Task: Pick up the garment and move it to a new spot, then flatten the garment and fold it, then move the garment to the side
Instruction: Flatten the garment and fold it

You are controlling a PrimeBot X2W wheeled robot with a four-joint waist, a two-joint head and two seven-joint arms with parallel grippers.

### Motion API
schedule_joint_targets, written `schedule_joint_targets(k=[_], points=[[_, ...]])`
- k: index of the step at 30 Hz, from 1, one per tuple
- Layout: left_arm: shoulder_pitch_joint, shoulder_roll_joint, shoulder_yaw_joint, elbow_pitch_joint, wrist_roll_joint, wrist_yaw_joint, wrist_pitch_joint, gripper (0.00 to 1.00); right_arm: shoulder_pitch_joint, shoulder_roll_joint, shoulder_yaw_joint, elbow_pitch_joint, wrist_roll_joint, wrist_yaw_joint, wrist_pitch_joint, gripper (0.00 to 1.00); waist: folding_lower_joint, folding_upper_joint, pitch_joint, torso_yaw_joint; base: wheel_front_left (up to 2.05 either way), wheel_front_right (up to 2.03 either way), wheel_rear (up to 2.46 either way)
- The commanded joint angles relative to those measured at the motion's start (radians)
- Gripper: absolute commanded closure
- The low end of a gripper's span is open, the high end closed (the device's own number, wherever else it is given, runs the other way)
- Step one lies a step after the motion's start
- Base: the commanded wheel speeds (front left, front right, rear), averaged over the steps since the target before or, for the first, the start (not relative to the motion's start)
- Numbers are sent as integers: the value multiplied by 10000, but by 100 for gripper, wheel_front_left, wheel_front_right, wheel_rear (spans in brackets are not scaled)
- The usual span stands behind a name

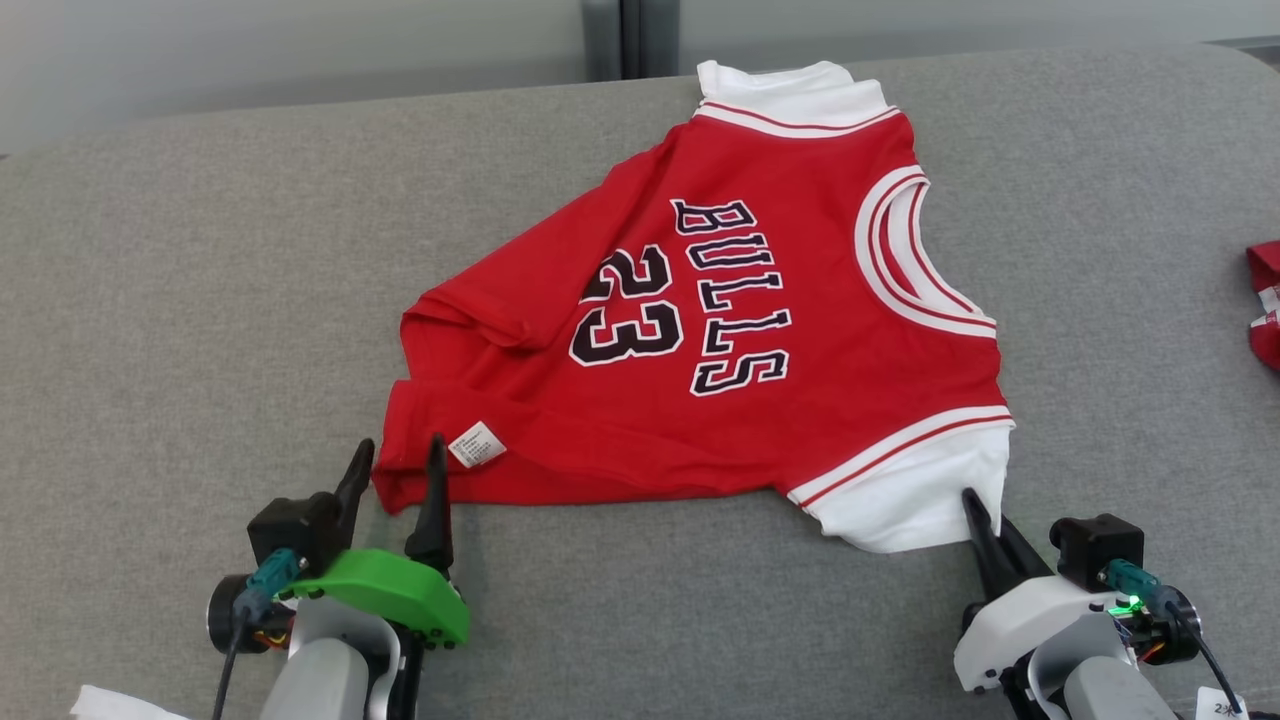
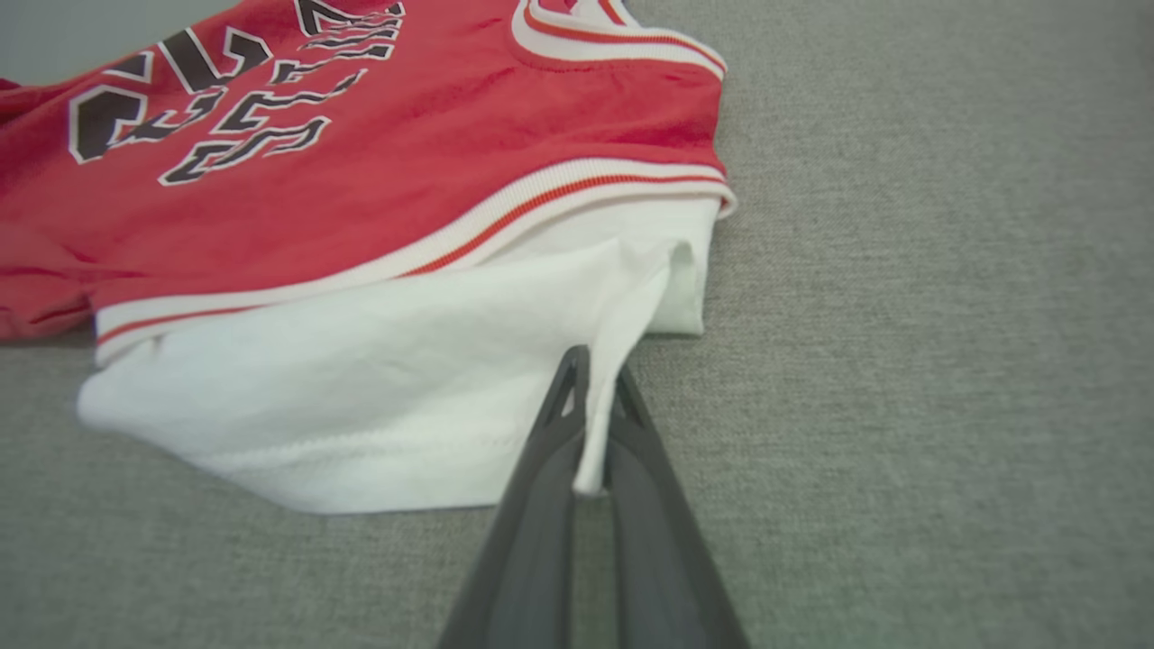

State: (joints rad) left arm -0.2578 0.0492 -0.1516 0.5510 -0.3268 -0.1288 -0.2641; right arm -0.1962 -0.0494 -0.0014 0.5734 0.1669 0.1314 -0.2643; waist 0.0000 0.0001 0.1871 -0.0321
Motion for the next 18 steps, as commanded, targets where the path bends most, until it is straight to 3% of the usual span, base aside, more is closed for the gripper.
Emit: schedule_joint_targets(k=[1,2,11,18], points=[[-151,35,-78,54,-184,-28,1,75,24,-38,18,31,38,-16,4,100,0,-1,-25,7,0,0,0],[-141,38,-152,126,-210,-27,1,100,30,-38,33,44,45,-16,6,100,0,-1,-42,12,0,0,0],[-79,38,-417,305,-408,-31,1,100,118,-38,-96,-280,14,-16,6,100,0,-1,-374,57,0,0,0],[192,347,-523,-1124,-474,-32,1,100,103,-47,-397,-1867,554,-16,5,100,0,-1,-867,2,0,0,0]])
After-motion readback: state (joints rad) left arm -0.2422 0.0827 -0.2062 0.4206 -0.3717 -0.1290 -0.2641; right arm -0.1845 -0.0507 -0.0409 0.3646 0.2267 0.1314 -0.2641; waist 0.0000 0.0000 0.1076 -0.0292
